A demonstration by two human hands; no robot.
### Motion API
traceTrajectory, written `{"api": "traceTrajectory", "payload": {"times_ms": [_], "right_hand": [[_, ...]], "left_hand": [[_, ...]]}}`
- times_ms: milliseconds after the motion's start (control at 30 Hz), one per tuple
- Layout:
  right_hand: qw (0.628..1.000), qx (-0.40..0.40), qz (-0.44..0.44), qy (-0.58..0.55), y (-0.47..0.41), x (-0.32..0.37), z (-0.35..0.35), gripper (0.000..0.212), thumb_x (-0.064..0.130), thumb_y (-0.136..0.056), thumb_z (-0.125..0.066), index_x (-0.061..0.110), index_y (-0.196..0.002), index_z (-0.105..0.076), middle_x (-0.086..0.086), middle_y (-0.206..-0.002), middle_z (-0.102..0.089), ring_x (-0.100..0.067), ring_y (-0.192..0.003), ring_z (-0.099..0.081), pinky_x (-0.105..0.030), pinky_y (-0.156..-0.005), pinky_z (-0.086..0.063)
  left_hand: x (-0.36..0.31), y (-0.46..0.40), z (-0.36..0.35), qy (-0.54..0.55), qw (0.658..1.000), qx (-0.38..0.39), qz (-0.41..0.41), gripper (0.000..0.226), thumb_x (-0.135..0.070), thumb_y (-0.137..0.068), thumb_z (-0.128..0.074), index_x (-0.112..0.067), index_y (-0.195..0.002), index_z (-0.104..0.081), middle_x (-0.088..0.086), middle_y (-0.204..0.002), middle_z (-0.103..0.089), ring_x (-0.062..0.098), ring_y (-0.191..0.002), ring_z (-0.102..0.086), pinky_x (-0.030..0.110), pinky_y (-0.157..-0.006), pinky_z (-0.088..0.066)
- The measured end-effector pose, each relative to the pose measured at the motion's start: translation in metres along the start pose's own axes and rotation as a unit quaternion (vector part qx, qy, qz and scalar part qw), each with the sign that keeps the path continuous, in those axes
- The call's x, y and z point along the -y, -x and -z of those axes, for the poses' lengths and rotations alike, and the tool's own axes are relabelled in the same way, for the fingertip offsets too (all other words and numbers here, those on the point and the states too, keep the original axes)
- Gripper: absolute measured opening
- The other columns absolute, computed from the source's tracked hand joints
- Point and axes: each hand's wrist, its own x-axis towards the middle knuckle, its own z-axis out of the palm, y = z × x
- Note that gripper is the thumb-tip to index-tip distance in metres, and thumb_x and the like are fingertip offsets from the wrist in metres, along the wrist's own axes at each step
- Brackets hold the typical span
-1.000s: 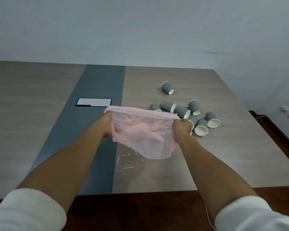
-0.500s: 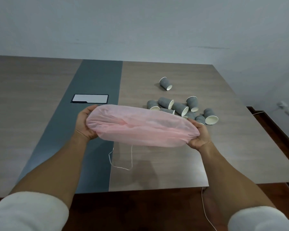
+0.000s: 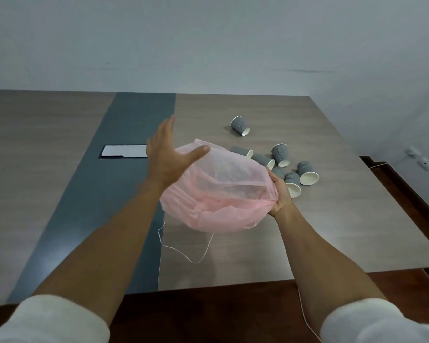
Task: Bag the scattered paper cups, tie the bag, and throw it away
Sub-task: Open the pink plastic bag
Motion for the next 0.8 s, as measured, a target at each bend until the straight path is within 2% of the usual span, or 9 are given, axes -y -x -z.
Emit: {"api": "traceTrajectory", "payload": {"times_ms": [100,167,233,333,433,500,600,667,800], "right_hand": [[1.0,0.0,-0.007,-0.012,-0.004,0.003,-0.006,0.046,0.04,-0.106,-0.044,0.005,-0.124,-0.068,-0.016,-0.119,-0.072,-0.035,-0.107,-0.072,-0.047,-0.096,-0.057],[1.0,-0.018,0.0,-0.005,-0.006,0.006,-0.007,0.047,0.041,-0.106,-0.043,0.005,-0.126,-0.067,-0.017,-0.121,-0.071,-0.035,-0.11,-0.07,-0.047,-0.098,-0.054],[0.999,-0.039,0.001,0.015,-0.008,0.009,-0.006,0.048,0.043,-0.106,-0.044,0.006,-0.128,-0.065,-0.016,-0.122,-0.071,-0.035,-0.111,-0.07,-0.046,-0.097,-0.054],[0.988,-0.09,-0.007,0.127,-0.007,0.013,-0.013,0.051,0.052,-0.101,-0.051,0.01,-0.121,-0.069,-0.013,-0.119,-0.072,-0.031,-0.106,-0.071,-0.043,-0.093,-0.055],[0.904,-0.236,0.202,0.293,-0.013,0.006,-0.029,0.051,0.068,-0.091,-0.056,0.018,-0.095,-0.07,-0.01,-0.111,-0.071,-0.022,-0.095,-0.07,-0.04,-0.09,-0.058],[0.825,-0.287,0.346,0.344,-0.015,-0.004,-0.047,0.063,0.076,-0.083,-0.056,0.022,-0.115,-0.06,-0.005,-0.123,-0.064,-0.018,-0.112,-0.062,-0.041,-0.102,-0.049],[0.793,-0.264,0.319,0.447,-0.025,-0.031,-0.074,0.105,0.078,-0.067,-0.073,0.032,-0.149,-0.026,-0.002,-0.153,-0.036,-0.019,-0.138,-0.042,-0.042,-0.114,-0.039],[0.775,-0.243,0.261,0.522,-0.033,-0.051,-0.081,0.104,0.05,-0.067,-0.084,0.039,-0.144,-0.014,-0.004,-0.14,-0.039,-0.027,-0.131,-0.046,-0.042,-0.1,-0.045],[0.758,-0.246,0.27,0.541,-0.042,-0.053,-0.057,0.069,0.003,-0.082,-0.049,0.018,-0.145,-0.024,-0.001,-0.12,-0.052,-0.031,-0.109,-0.055,-0.044,-0.092,-0.048]], "left_hand": [[-0.019,0.002,-0.014,-0.137,0.956,0.089,-0.243,0.121,-0.097,-0.056,-0.06,-0.038,-0.155,-0.023,-0.011,-0.161,-0.029,0.017,-0.153,-0.023,0.062,-0.122,-0.005],[-0.02,0.014,-0.028,-0.225,0.908,0.253,-0.248,0.116,-0.091,-0.063,-0.061,-0.041,-0.156,-0.016,-0.007,-0.159,-0.036,0.02,-0.149,-0.032,0.059,-0.12,-0.014],[-0.008,0.024,-0.037,-0.287,0.883,0.3,-0.22,0.08,-0.054,-0.086,-0.065,-0.032,-0.154,-0.03,0.003,-0.142,-0.057,0.031,-0.127,-0.056,0.048,-0.105,-0.04],[-0.003,0.021,-0.036,-0.255,0.929,0.19,-0.191,0.038,-0.021,-0.09,-0.049,-0.016,-0.127,-0.06,0.01,-0.116,-0.069,0.038,-0.101,-0.066,0.044,-0.079,-0.051],[-0.013,0.001,-0.025,-0.283,0.937,0.116,-0.168,0.022,-0.012,-0.088,-0.055,-0.011,-0.11,-0.061,0.013,-0.102,-0.069,0.042,-0.088,-0.067,0.041,-0.066,-0.045],[-0.019,-0.012,-0.018,-0.315,0.934,0.09,-0.14,0.018,-0.011,-0.089,-0.057,-0.01,-0.107,-0.059,0.015,-0.099,-0.069,0.044,-0.086,-0.067,0.039,-0.063,-0.039],[-0.024,-0.024,-0.008,-0.312,0.943,0.059,-0.101,0.014,-0.011,-0.091,-0.056,-0.008,-0.105,-0.059,0.018,-0.099,-0.069,0.046,-0.085,-0.065,0.041,-0.065,-0.042],[-0.024,-0.027,-0.001,-0.3,0.951,0.043,-0.063,0.011,-0.01,-0.092,-0.056,-0.008,-0.102,-0.06,0.018,-0.098,-0.069,0.044,-0.083,-0.065,0.044,-0.067,-0.048],[0.004,-0.035,0.029,-0.371,0.929,0.0,0.003,0.009,-0.007,-0.095,-0.056,-0.009,-0.104,-0.058,0.019,-0.097,-0.069,0.044,-0.084,-0.067,0.04,-0.062,-0.04]]}}
